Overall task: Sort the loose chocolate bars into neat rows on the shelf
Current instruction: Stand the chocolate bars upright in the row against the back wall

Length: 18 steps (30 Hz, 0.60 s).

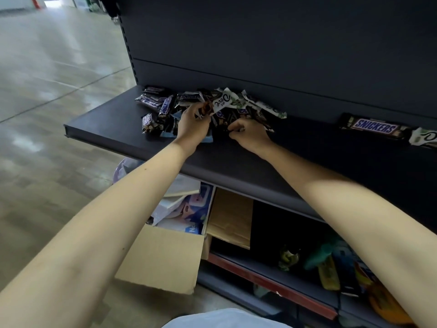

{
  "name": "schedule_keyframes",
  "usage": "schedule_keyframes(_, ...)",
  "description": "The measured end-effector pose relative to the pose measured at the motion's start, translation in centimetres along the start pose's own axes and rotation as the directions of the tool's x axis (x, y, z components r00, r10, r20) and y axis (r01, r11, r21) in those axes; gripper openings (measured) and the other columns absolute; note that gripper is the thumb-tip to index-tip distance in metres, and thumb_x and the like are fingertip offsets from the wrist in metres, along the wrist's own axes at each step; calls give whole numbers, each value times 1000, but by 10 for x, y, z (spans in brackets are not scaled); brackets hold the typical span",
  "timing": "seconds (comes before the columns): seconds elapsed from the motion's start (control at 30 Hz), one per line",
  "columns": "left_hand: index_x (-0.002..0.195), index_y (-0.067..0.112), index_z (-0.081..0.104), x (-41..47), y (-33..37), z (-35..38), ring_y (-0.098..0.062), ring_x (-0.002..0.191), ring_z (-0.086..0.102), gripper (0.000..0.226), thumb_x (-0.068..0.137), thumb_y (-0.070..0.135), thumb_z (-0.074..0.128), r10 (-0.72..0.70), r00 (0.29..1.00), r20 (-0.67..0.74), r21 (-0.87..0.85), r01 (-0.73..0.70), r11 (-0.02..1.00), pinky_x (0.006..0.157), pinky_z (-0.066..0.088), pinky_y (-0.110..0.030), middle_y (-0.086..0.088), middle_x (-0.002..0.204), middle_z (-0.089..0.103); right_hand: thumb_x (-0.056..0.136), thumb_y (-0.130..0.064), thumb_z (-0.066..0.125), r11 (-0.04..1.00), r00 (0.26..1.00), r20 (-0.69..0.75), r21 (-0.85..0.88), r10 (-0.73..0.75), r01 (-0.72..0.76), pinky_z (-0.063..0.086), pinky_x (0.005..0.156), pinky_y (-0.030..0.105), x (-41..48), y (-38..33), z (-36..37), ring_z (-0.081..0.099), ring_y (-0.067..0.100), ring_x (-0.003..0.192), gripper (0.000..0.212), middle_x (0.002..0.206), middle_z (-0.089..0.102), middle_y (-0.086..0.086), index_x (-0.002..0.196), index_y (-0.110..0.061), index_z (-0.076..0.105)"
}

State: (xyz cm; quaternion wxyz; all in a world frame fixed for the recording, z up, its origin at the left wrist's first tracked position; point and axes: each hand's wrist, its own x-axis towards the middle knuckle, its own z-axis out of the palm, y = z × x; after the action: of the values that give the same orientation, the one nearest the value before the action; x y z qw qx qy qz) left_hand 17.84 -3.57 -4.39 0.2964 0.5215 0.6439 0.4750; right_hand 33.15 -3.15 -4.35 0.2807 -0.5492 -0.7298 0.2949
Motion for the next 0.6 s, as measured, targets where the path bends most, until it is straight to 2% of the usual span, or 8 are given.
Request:
schedule_keyframes(0.07,125,21,51,6,3,6,-7,68,50,34,91,22,52,-100,994,-42,-171,91,981,50,39,-17,-5,122,56,90,-15,56,1000,1000,3,5,4,-4,37,74,7,-3,2,-1,51,4,100,24,119,61,0,113,-13,62)
schedule_keyframes(0.13,121,18,53,13,6,9,-10,65,50,31,90,25,55,-179,979,-97,-275,147,950,49,40,-22,-8,125,56,90,-14,56,1000,1000,7,22,17,-17,37,84,14,-7,3,-3,53,8,108,24,120,61,0,113,-13,63)
schedule_keyframes(0.2,114,21,53,17,8,10,-17,73,55,28,88,29,57,-229,966,-120,-306,184,934,54,46,-27,-11,125,55,90,-14,56,998,999,4,52,39,-39,38,87,16,-10,4,-5,54,10,111,23,119,61,0,112,-13,63)
schedule_keyframes(0.3,102,21,53,23,9,14,-25,90,62,24,84,34,61,-282,954,-105,-350,230,908,76,51,-34,-13,121,57,90,-14,55,992,997,1,105,72,-72,38,82,15,-13,5,-11,53,6,102,21,112,60,-2,109,-15,64)
schedule_keyframes(0.37,87,19,49,24,13,13,-19,75,57,16,85,26,64,-297,950,-95,-397,237,886,67,45,-29,-8,100,62,91,-15,54,990,996,2,115,86,-86,39,78,14,-14,6,-14,51,4,98,20,106,58,-5,108,-16,64)
schedule_keyframes(0.47,65,18,46,25,15,11,-19,63,51,28,81,5,64,-319,945,-67,-423,263,867,62,43,-30,-3,65,55,92,-15,54,986,995,-2,134,96,-95,41,69,10,-16,6,-16,51,4,91,19,92,56,-10,107,-16,65)
schedule_keyframes(0.53,63,14,49,19,17,13,-17,61,52,29,79,-7,62,-356,934,4,-430,323,843,66,47,-29,-1,52,57,92,-16,53,984,995,-3,149,103,-101,44,71,13,-16,6,-17,52,6,89,18,88,55,-11,106,-15,64)
schedule_keyframes(0.6,67,11,52,8,18,16,-12,56,52,26,76,-11,64,-361,926,106,-471,367,803,53,44,-20,0,48,59,93,-20,52,972,992,3,198,130,-128,47,74,20,-14,5,-16,54,9,90,18,94,58,-4,105,-14,64)
